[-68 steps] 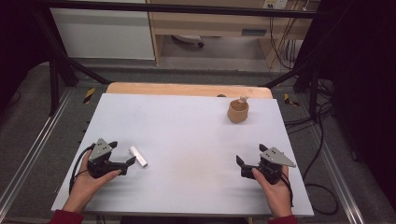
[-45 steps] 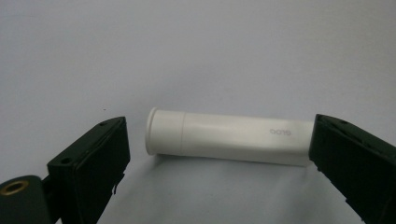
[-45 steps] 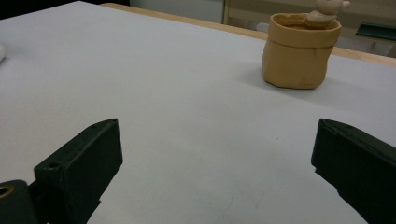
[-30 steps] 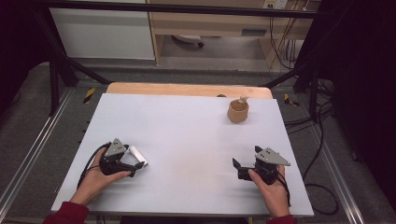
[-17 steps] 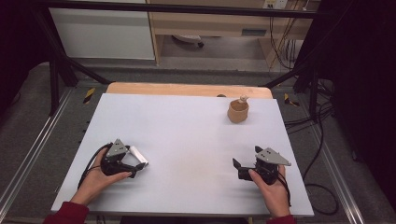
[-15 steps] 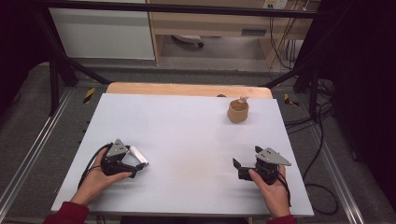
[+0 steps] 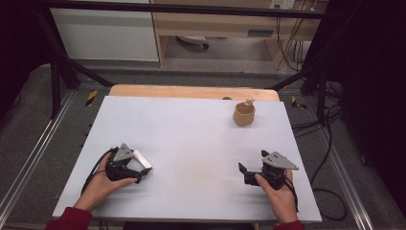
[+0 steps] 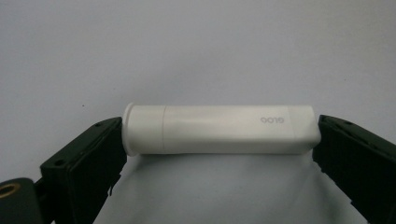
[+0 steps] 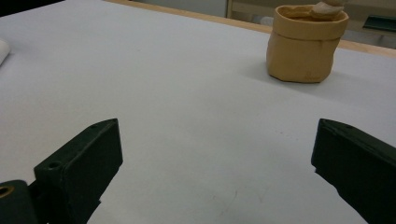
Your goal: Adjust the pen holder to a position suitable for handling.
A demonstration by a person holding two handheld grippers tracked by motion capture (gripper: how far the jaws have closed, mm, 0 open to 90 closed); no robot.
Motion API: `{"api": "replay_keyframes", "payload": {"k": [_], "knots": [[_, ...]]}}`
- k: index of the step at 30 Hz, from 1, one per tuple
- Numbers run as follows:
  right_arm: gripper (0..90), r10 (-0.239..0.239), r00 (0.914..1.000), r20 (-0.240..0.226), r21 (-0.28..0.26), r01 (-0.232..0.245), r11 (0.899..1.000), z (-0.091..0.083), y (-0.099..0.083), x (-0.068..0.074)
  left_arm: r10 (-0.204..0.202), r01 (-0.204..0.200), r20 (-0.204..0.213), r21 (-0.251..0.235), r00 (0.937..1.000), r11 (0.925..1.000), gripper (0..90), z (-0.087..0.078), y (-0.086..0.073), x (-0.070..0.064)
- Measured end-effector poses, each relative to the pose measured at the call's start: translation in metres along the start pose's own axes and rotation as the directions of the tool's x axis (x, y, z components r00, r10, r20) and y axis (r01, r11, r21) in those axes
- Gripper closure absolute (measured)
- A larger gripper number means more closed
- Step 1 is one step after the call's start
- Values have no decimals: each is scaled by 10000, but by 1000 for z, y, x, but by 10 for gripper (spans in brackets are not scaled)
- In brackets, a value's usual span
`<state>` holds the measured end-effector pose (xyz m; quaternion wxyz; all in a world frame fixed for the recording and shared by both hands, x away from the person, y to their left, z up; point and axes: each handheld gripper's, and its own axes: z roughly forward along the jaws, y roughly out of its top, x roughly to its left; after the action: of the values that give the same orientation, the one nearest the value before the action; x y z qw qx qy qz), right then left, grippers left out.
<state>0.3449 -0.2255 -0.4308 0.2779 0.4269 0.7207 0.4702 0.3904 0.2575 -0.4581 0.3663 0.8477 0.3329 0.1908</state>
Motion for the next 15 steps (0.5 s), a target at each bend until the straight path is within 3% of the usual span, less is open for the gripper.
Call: {"api": "replay_keyframes", "payload": {"k": [6,15], "knots": [[25,3,10000,-12,4,-3,10000,0,0,0,110,-106,-139,310,9998,9995,26,3,2,-2],[25,4,10000,-27,26,-4,10000,0,0,0,83,-73,-261,384,9996,9992,18,7,4,-3]]}}
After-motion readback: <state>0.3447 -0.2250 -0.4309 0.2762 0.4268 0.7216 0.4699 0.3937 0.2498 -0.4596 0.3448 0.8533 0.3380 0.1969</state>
